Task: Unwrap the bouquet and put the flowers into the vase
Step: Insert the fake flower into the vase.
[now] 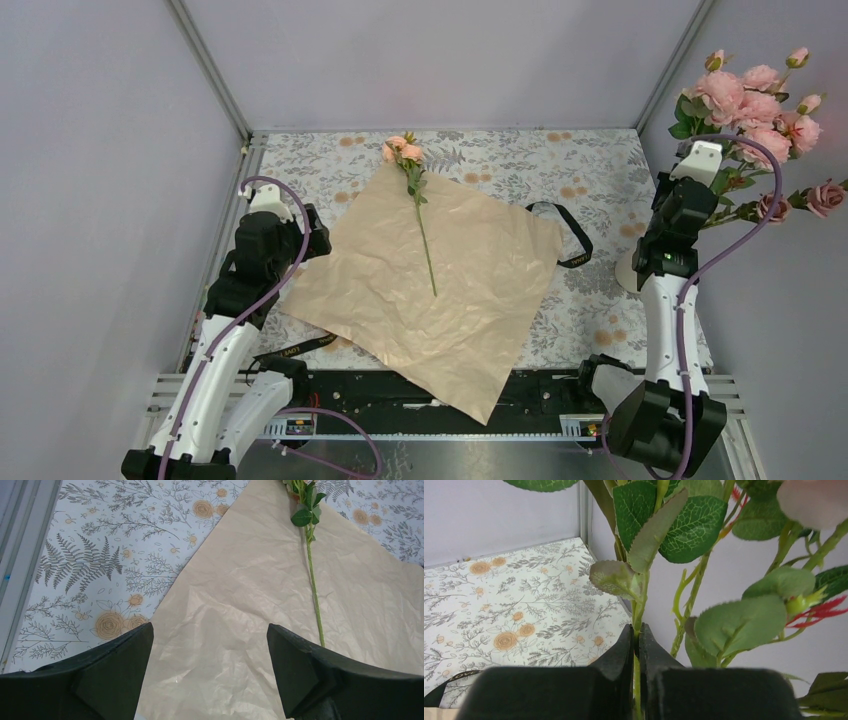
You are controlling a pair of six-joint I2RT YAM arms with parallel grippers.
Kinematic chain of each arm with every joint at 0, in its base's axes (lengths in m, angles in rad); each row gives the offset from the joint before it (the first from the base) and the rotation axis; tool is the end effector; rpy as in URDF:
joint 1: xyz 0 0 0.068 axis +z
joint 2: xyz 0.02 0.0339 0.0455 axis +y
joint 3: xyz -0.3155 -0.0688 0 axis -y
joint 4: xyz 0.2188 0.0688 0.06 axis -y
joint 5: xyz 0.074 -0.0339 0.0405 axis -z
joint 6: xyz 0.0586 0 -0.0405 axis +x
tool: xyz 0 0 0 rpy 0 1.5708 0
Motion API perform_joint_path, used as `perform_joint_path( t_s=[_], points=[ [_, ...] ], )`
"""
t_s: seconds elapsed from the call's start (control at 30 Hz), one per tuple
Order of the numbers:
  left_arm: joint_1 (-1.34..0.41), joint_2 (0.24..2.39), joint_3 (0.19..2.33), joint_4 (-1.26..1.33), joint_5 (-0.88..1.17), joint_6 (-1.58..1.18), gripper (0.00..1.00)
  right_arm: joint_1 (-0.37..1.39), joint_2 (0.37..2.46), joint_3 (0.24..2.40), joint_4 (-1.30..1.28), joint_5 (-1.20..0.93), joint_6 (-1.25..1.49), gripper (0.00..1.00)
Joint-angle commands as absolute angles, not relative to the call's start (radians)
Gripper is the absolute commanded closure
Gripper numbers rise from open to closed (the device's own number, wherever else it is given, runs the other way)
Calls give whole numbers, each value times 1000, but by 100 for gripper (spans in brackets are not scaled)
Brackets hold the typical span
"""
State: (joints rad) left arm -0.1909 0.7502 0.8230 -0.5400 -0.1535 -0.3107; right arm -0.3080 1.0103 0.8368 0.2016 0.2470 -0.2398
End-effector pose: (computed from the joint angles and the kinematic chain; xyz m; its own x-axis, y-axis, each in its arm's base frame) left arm 0.1203 -0.0141 0.3449 -0.4374 -0.2232 -0.8711 -0.0843 0.9746 -0.2074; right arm 0.1947 -0.0770 0.4057 -0.0991 -0.2101 -0.9726 0.5181 0.8236 -0.2307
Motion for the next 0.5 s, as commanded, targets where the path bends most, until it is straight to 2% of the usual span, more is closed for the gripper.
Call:
perform_joint_path(
  t_s=[0.0,0.3,0.47],
  points=[
    [-186,750,822,-510,-147,-304,9,-311,976,803,260,283,-190,100],
    [-185,752,822,-511,-136,-305,9,-311,962,766,265,295,-146,96],
    [-186,751,821,-511,-135,-305,9,-311,938,752,262,318,-121,88]
  ],
)
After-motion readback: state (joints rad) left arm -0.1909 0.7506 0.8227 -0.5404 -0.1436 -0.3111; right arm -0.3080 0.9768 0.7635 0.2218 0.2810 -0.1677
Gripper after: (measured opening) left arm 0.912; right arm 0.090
